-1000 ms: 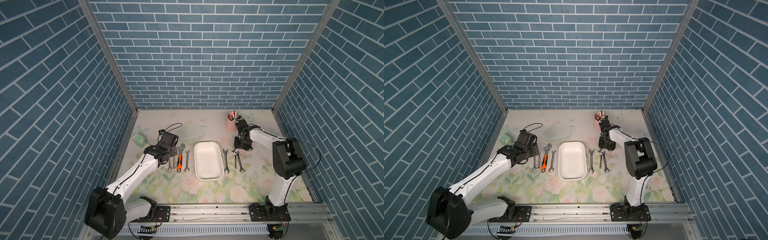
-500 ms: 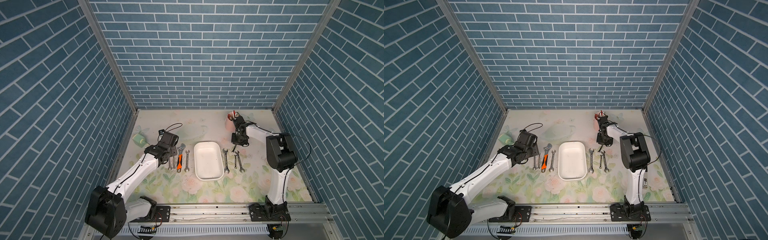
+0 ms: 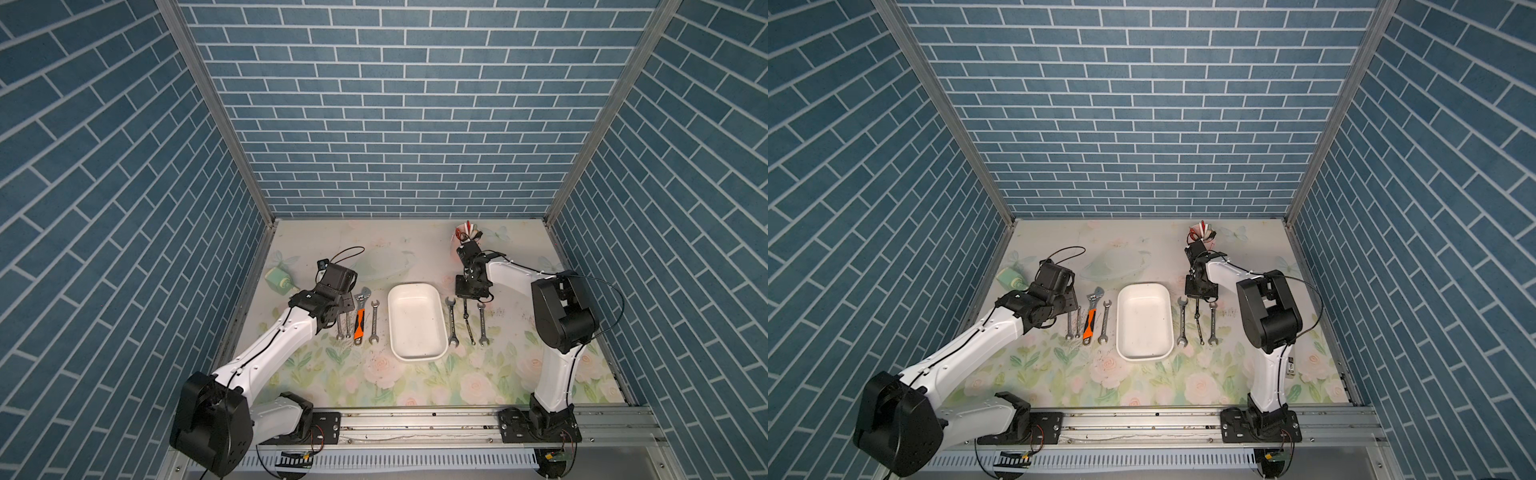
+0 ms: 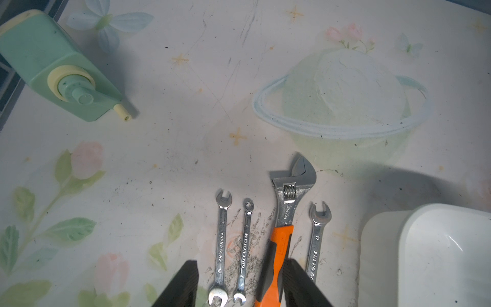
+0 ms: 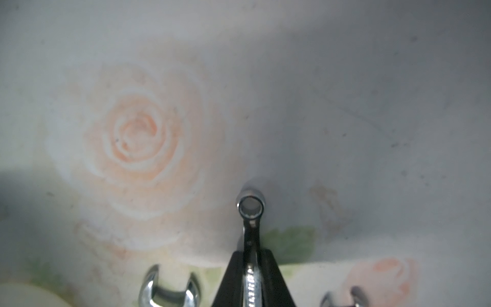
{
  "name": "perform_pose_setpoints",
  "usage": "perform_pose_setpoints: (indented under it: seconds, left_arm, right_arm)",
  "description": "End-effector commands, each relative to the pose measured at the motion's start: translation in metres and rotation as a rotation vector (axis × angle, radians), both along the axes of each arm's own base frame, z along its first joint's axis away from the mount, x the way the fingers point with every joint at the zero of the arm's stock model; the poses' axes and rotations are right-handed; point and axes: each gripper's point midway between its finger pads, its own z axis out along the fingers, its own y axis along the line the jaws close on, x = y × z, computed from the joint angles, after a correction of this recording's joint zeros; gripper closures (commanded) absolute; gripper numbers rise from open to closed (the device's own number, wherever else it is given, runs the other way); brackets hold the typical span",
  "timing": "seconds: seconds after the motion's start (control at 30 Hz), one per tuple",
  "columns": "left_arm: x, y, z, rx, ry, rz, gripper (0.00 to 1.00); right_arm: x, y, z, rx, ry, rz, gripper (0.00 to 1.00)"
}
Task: Take out the wrench from the storage box
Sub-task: Place the wrench at the center of the board, then reset both arms
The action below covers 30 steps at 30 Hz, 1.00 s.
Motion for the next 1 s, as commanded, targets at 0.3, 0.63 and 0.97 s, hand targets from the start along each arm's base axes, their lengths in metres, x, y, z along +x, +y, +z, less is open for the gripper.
perform_pose_setpoints:
  seconds: [0.3,0.63,0.97]
  left_arm:
    - [0.001,0.0,0.005,-0.015,-0.016,0.002,0.43]
    - [0.001,-0.002,0.004,-0.03,-0.016,-0.004,0.43]
    - [0.021,-0.001,0.032,-0.01,-0.148,0.001,0.43]
  right_arm:
    - [-0.048,-0.005,-0.01,-0.048,0.071,-0.006,0.87]
    - [-0.054,-0.005,0.002,-0.019,0.05,0.019,0.65]
    - [-0.005,-0.022,0.097,-0.041,-0.256,-0.013,0.41]
